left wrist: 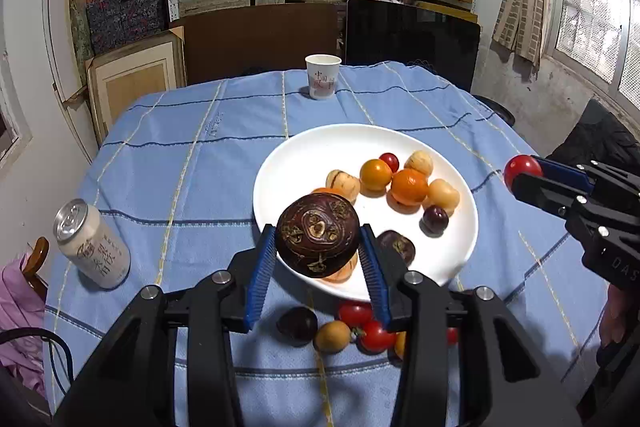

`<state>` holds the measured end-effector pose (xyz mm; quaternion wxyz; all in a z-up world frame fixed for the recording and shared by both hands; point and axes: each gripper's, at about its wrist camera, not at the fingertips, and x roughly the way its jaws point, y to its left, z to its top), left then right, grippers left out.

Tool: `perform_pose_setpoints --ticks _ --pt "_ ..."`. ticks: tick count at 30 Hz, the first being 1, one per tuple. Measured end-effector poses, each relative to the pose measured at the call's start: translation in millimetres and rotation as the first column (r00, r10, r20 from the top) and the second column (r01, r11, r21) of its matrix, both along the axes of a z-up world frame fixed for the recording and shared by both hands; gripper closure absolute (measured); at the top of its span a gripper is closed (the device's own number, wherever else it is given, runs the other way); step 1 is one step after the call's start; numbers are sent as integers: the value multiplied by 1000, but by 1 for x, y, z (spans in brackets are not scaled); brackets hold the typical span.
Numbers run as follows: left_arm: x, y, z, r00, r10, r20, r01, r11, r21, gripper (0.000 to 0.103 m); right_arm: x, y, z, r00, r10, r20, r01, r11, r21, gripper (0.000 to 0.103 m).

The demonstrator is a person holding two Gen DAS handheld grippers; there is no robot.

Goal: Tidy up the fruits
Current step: 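Carry the brown fruit and red tomato onto the plate and release both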

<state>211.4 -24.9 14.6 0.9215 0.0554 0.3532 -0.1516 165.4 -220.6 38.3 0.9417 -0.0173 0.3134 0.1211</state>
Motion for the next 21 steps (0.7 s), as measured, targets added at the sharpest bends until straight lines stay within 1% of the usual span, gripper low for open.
perform_pose_setpoints --ticks 5,13,17,21 --pt "12 -5 2 1000 3 7 -3 1000 10 62 14 -2 -2 1000 -13 -4 13 1000 -7 74" --pt "38 -9 -8 1000 19 -13 -18 1000 24 62 31 2 -9 1000 -8 -22 8 1000 -9 74" --pt "54 -11 -13 999 27 -22 -27 999 33 62 43 6 -17 999 4 -39 -4 1000 -7 74" --pt "81 -14 -21 998 40 -53 -38 999 30 62 55 12 -28 998 14 -65 -15 1000 -7 74"
